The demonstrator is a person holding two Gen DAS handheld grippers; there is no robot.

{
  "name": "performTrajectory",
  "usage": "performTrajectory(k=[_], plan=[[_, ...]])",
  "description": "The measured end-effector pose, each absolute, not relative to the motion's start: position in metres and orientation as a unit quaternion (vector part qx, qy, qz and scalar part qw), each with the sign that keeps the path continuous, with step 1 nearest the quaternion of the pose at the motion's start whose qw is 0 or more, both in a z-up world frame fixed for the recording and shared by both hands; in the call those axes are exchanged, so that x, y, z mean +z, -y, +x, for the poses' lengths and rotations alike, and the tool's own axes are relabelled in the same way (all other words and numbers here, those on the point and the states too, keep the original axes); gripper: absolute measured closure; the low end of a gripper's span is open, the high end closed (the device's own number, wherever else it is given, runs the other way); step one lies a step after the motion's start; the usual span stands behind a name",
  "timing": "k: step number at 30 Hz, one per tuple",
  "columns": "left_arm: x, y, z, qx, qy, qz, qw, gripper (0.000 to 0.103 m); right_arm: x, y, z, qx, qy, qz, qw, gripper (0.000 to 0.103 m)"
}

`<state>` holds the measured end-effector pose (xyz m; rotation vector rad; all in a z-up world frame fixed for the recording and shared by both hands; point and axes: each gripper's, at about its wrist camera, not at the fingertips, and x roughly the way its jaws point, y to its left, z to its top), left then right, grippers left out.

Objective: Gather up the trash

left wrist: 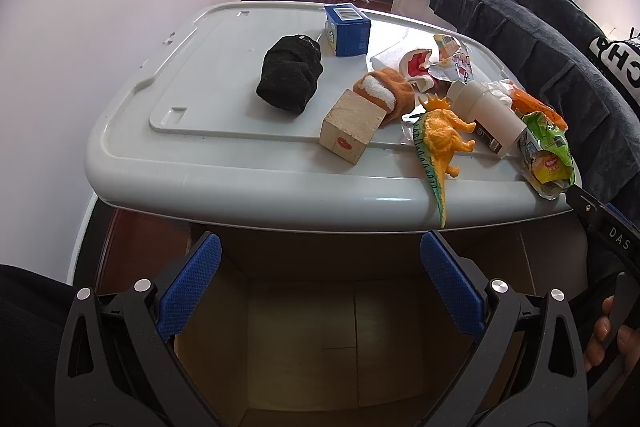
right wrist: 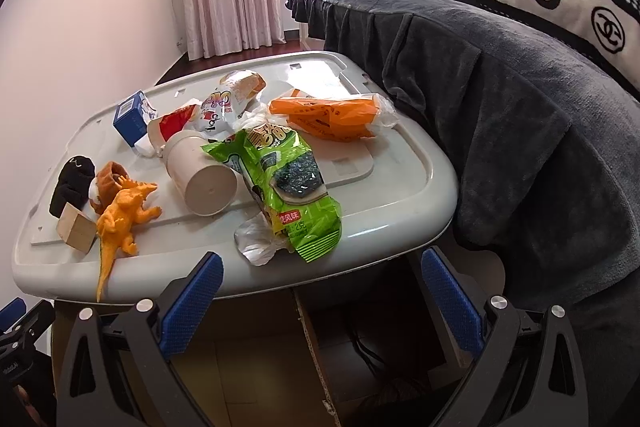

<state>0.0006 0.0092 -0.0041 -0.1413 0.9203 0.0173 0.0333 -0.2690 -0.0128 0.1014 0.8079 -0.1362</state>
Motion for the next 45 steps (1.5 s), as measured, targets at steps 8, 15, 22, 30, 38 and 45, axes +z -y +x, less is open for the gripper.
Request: performTrajectory(k=[8,15,22,30,38,45], plan=[[-0.003,-0.009,0.002,0.004,-0.444,-0.070,0.893,0.006,-0.016,0.270,0.037,-0.067,-0.398,0.047,0.914,0.005],[-0.003,-0.008,0.000,0.006,-0.441,-0.064,0.895,0.006,-0.015,0.267,0.041,-0.060,-0.400,0.040,0.914,0.005],[-0.002,-0.008,0.000,0.007,-0.441,-0.063,0.895,0.006,-0.014,0.267,0.047,-0.056,-0.404,0.039,0.912,0.005],[-0.001,-0.005,0.000,0.001,-0.440,-0.057,0.896,0.006,-0.015,0.263,0.051,-0.056,-0.405,0.027,0.912,0.005],[-0.001,-0.003,0.000,0.001,-0.441,-0.057,0.896,0.006,-0.015,0.262,0.051,-0.056,-0.405,0.023,0.912,0.005],[-0.002,-0.004,0.001,0.008,-0.442,-0.055,0.895,0.006,-0.002,0.264,0.068,-0.032,-0.399,0.016,0.916,0.005]])
